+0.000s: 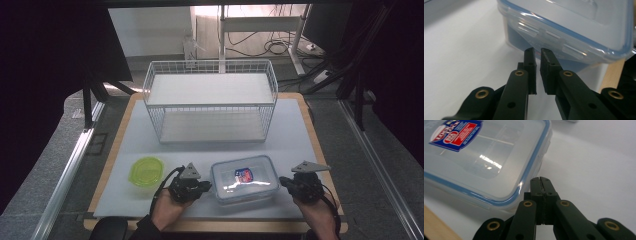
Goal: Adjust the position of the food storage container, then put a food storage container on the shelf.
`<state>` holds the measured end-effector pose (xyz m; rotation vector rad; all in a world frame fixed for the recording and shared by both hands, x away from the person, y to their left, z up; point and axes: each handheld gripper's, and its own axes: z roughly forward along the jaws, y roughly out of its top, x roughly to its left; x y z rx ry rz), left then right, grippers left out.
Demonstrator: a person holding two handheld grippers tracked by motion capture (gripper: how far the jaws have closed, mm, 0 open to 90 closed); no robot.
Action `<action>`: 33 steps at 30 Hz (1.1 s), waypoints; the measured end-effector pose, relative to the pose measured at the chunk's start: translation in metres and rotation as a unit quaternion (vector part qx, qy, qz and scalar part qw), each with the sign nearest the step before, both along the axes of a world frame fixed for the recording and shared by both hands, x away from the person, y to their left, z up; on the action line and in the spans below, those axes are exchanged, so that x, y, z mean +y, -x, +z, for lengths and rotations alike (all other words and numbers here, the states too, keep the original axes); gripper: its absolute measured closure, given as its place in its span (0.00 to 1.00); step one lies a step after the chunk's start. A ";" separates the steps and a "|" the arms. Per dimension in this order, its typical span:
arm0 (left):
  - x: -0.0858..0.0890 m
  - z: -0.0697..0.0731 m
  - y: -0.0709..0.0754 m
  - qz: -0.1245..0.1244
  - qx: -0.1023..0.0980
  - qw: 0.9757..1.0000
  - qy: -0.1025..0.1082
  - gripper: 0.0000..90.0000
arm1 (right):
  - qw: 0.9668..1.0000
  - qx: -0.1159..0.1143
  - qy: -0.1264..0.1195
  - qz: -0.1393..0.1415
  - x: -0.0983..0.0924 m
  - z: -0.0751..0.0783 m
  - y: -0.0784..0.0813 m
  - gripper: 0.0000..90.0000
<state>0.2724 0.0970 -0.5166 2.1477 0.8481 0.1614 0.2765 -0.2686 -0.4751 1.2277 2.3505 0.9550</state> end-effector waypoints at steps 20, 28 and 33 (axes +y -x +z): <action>0.048 0.011 0.001 0.078 -0.036 0.995 -0.053 0.58 | 0.998 -0.012 -0.012 0.057 0.028 -0.001 0.003 0.78; 0.058 0.015 0.001 0.066 -0.061 0.996 -0.010 0.23 | 0.998 -0.036 -0.032 0.042 0.013 0.005 -0.003 0.45; 0.057 0.015 0.001 0.063 -0.066 0.996 0.002 0.12 | 0.997 -0.046 -0.047 0.049 0.012 0.005 -0.004 0.31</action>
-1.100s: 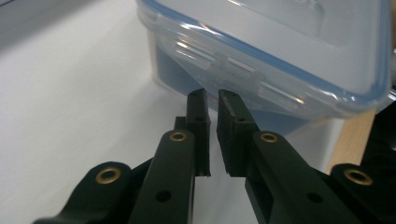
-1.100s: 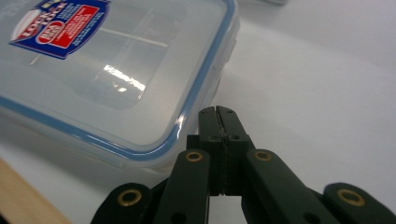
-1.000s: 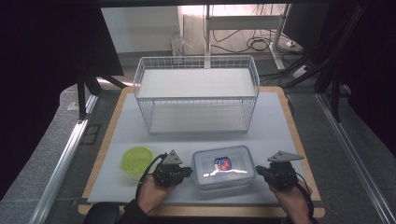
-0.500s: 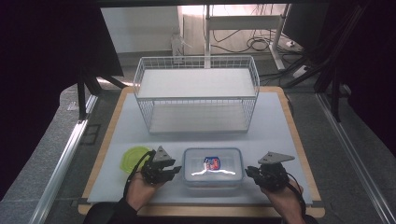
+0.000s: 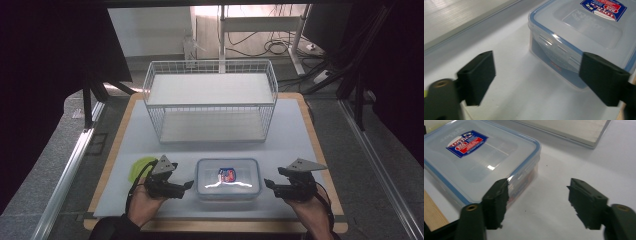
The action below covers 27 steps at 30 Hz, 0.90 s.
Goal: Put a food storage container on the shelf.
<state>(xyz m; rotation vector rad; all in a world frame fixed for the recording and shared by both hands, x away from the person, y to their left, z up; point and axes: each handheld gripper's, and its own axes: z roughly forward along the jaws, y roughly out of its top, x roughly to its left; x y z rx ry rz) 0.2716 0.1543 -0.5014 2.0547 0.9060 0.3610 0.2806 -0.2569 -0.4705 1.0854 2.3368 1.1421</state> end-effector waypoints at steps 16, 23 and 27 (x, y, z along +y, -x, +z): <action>-0.010 0.005 -0.001 -0.037 0.017 0.999 0.025 0.04 | 1.000 0.006 -0.009 0.027 0.013 -0.002 -0.003 0.14; -0.019 0.003 -0.006 -0.048 0.044 0.997 0.035 0.03 | 0.999 0.023 -0.018 0.039 0.022 -0.004 -0.006 0.04; -0.026 0.002 -0.010 -0.065 0.064 0.995 0.050 0.03 | 0.998 0.035 -0.028 0.042 0.026 -0.006 -0.008 0.03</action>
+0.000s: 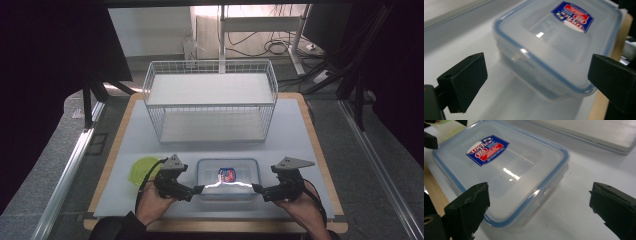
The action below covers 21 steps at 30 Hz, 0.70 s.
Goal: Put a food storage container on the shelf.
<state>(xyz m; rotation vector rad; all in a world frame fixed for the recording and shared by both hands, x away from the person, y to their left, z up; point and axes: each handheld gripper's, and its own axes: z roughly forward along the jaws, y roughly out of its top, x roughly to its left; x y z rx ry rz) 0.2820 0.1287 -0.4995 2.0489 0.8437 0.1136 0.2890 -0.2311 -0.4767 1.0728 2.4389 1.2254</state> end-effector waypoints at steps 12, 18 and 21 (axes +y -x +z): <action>-0.009 -0.018 -0.022 -0.023 0.085 0.995 0.052 0.00 | 0.990 0.127 -0.054 0.030 0.012 -0.017 -0.027 0.08; -0.012 -0.019 -0.023 -0.019 0.107 0.992 0.059 0.00 | 0.984 0.165 -0.067 0.029 0.012 -0.019 -0.032 0.11; -0.011 -0.015 -0.019 -0.017 0.109 0.993 0.048 0.03 | 0.982 0.175 -0.067 0.028 0.009 -0.017 -0.030 0.15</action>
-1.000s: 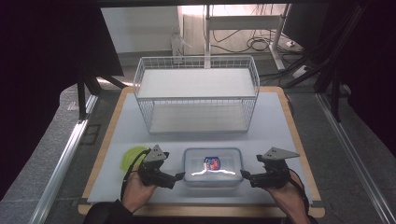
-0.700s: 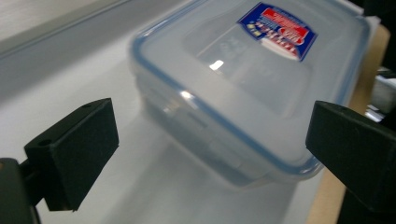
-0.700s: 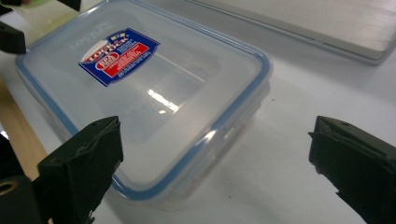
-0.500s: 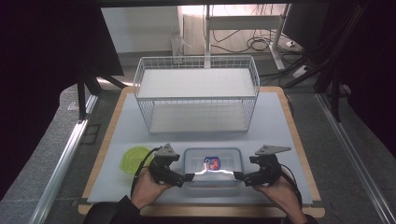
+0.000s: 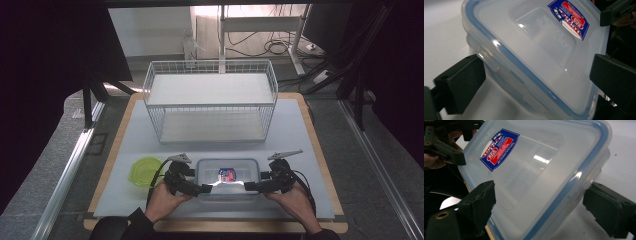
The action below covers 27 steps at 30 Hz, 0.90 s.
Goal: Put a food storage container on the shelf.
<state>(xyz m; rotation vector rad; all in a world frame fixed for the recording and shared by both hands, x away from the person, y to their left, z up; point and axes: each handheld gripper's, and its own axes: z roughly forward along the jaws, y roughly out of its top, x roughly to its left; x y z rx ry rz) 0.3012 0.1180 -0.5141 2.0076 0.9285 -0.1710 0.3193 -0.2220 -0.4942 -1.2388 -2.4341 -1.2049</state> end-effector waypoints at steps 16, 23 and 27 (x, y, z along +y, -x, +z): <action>0.021 0.007 0.031 0.021 -0.012 0.999 0.045 0.45 | 0.999 0.007 -0.043 -0.018 -0.025 0.015 0.023 0.55; 0.020 0.013 0.031 0.045 -0.023 0.998 0.048 0.52 | 0.999 -0.017 -0.036 -0.037 -0.023 0.020 0.031 0.58; 0.023 0.013 0.028 0.050 -0.020 0.997 0.055 0.54 | 0.998 -0.043 -0.040 -0.039 -0.021 0.023 0.032 0.59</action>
